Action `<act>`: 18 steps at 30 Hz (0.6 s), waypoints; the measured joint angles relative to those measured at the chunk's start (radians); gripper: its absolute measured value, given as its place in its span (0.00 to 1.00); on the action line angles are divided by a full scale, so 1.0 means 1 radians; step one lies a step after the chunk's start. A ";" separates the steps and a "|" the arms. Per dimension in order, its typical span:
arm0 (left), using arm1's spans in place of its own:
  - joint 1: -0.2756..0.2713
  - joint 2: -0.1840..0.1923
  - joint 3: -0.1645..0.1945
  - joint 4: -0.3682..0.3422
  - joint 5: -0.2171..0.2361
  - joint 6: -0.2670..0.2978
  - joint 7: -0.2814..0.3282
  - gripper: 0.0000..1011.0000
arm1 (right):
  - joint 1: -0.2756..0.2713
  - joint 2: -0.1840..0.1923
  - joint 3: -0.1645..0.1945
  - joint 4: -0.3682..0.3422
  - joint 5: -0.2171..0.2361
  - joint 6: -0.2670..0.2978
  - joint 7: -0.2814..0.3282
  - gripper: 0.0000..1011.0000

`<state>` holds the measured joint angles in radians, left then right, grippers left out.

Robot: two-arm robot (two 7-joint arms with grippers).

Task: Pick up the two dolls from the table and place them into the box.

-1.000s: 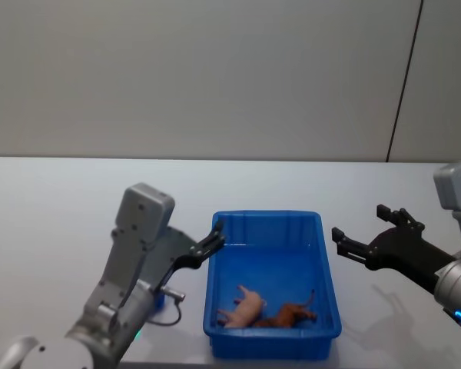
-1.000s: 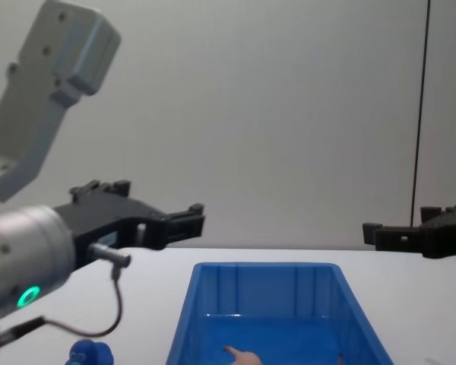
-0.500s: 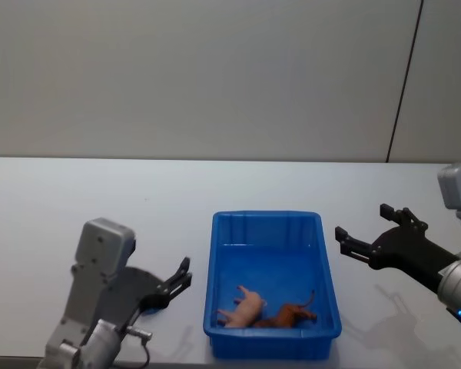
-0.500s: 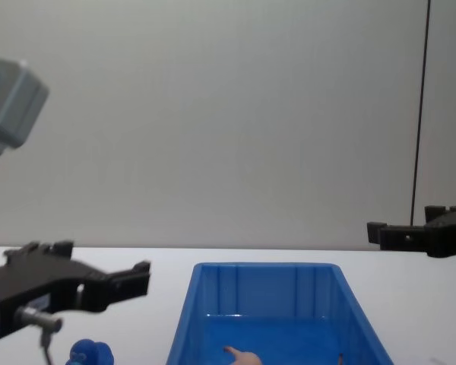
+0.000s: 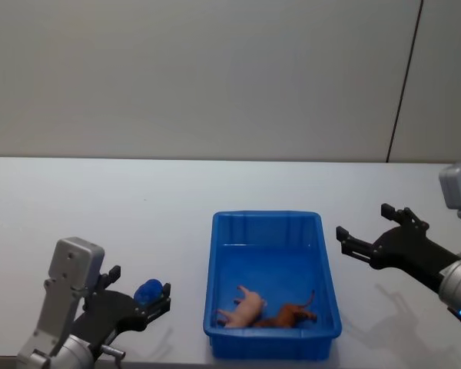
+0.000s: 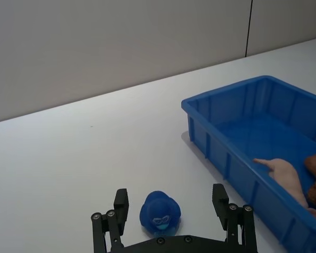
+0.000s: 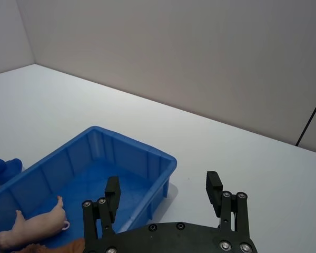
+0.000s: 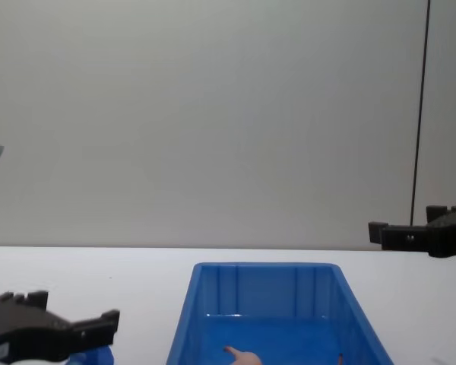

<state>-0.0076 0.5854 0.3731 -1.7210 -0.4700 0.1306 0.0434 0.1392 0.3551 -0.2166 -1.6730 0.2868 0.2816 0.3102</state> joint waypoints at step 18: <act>-0.138 -0.037 -0.030 0.246 0.006 0.017 -0.265 0.99 | 0.000 0.001 0.000 0.000 0.000 -0.001 0.000 0.99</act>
<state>-0.1458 0.5482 0.3436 -1.4755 -0.4643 0.1474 -0.2214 0.1392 0.3559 -0.2166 -1.6725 0.2868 0.2807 0.3101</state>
